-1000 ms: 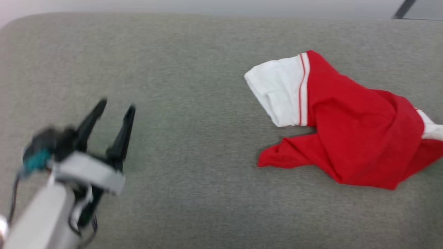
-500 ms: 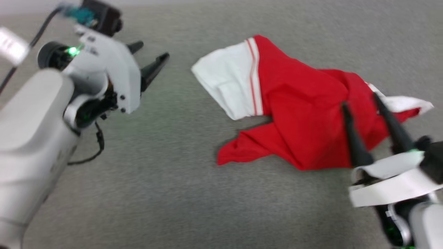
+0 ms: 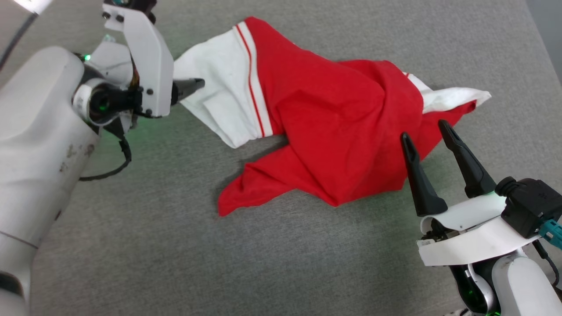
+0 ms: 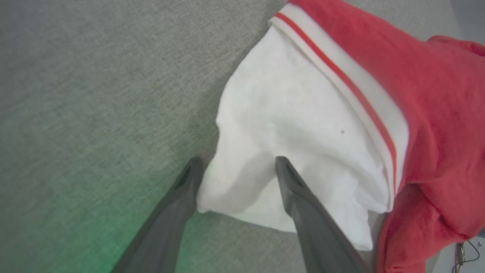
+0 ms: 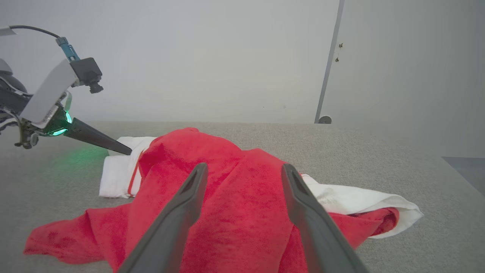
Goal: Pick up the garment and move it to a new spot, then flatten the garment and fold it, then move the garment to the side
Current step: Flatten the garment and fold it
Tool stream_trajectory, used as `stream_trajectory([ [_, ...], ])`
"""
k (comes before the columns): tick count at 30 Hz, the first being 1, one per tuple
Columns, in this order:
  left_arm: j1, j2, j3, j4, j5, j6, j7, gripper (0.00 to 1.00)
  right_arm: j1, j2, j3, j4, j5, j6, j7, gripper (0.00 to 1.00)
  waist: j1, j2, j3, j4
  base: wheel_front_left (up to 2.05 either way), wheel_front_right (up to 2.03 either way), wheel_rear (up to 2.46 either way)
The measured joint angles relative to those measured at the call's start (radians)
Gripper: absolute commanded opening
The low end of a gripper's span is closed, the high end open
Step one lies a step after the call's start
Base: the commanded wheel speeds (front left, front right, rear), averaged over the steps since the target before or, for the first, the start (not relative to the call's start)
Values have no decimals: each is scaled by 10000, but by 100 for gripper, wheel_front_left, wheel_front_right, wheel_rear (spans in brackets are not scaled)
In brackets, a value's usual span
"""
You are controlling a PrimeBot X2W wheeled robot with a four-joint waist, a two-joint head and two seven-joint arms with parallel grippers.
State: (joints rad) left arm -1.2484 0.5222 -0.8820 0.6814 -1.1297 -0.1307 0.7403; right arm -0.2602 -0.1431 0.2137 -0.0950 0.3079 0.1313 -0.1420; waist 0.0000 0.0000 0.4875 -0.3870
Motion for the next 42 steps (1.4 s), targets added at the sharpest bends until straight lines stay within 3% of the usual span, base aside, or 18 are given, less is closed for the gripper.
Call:
stream_trajectory([
  [1,-33,6,-52,-35,-148,0,48,70,-1,0,-8,13,0,0,-8,100,0,0,62,-75,0,0,0],
  [2,-55,8,-119,-115,-194,0,17,24,-2,-2,-33,38,-2,0,-25,100,0,0,125,-133,0,0,0],
  [3,-58,-13,-128,-148,-305,0,-63,0,-2,-2,-73,59,-15,0,-23,100,0,0,178,-168,0,0,0],
  [11,-4,71,-341,-328,-842,-2,-997,0,-1,-192,-359,-117,-107,0,198,100,0,0,135,197,0,0,0],
  [18,-5,1434,-249,-614,-1325,-2,-1423,0,102,-454,-508,-527,-173,0,725,100,0,0,-302,1070,0,0,0],
  [27,453,3189,-468,-546,-1515,-2,-792,0,259,-546,-594,-859,-174,0,1133,100,0,0,-1014,2119,0,0,0],
  [30,786,3457,-596,-428,-1360,-2,-895,0,387,-581,-688,-918,-161,0,1246,100,0,0,-1164,2316,0,0,0],
  [34,1336,3223,-533,-138,-1638,-2,-1388,0,461,-658,-786,-947,-111,0,1413,100,0,0,-1200,2417,0,0,0],
  [35,1425,3150,-543,-96,-1626,-2,-1547,5,461,-696,-786,-949,-109,0,1496,100,0,0,-1181,2413,0,0,0],
  [36,1493,3083,-558,-46,-1613,-2,-1695,29,461,-754,-779,-949,-107,0,1569,100,0,0,-1160,2409,0,0,0],
  [37,1541,3022,-560,-8,-1590,-2,-1875,98,461,-838,-775,-945,-109,0,1647,100,0,0,-1143,2409,0,0,0],
  [42,1718,2828,-431,-119,-1406,-2,-3262,100,82,-1609,-479,-821,-115,0,2324,100,0,0,-1114,2541,0,0,0],
])
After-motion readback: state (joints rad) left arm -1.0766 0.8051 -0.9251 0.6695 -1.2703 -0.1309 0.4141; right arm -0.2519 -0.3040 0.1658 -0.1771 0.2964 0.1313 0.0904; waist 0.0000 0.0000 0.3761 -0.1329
